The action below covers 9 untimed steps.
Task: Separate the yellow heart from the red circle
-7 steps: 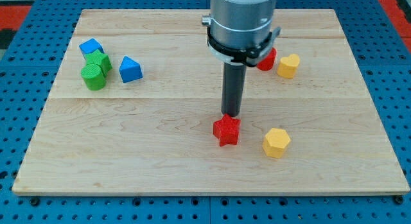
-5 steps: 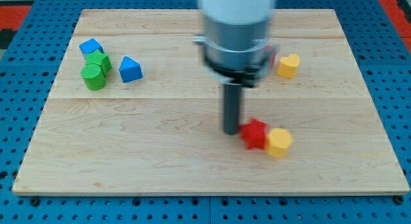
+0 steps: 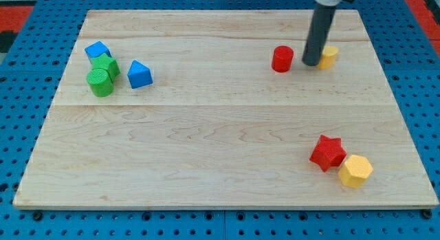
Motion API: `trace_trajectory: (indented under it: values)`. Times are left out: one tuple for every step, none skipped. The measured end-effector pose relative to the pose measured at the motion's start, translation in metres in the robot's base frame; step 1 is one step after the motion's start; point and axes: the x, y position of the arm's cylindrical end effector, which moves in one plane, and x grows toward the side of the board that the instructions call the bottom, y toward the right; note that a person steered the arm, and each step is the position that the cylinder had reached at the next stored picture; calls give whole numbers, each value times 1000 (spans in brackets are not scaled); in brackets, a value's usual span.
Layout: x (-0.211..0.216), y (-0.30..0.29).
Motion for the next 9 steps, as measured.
trace_trajectory:
  values:
    - [25, 5]
    - [10, 58]
    - [-35, 13]
    - [-32, 1]
    - [-23, -18]
    - [-23, -81]
    - [-51, -51]
    - [-92, 3]
    - [-49, 24]
